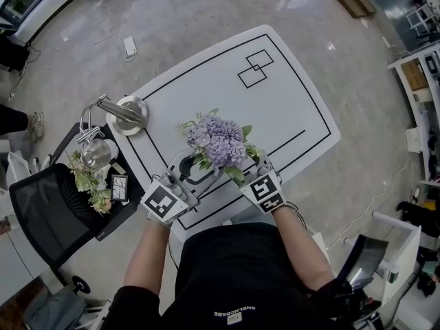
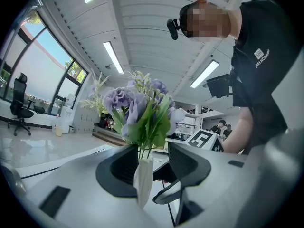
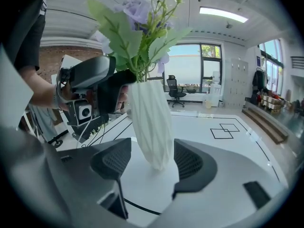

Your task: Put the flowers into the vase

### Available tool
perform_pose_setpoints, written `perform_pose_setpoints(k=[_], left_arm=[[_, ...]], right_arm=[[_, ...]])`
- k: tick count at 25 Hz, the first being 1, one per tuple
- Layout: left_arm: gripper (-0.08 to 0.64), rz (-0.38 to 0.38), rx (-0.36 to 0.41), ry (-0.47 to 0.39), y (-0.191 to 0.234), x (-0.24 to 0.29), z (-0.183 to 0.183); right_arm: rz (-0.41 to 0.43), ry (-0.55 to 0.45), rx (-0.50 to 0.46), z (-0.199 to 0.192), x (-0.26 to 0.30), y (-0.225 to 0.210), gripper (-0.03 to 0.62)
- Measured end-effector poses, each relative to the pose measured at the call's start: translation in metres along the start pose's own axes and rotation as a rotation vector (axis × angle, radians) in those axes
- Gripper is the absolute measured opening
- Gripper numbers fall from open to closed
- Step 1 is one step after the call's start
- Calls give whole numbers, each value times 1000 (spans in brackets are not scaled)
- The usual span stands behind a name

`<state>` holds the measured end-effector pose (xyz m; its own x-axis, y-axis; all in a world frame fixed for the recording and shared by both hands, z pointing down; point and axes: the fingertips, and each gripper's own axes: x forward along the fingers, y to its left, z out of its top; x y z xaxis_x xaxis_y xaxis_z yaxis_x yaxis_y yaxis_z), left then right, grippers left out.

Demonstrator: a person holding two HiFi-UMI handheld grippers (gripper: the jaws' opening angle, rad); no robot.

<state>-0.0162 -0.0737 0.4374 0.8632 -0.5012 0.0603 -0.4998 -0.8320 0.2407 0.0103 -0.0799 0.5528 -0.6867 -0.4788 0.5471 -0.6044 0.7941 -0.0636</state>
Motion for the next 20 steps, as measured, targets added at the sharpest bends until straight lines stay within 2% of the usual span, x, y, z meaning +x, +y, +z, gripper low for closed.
perform_pose_setpoints(k=[9,15,20], left_arm=[[179,13,17,-8,3,1,10],[179,24,75,87,3,6,-4],[179,27,55,95,4,10,-5]], right_arm=[[19,-17,-8,5,2,5,279],[7,-53,-7,13,1,4,279],[-30,-40,8,14,4,-3,278]])
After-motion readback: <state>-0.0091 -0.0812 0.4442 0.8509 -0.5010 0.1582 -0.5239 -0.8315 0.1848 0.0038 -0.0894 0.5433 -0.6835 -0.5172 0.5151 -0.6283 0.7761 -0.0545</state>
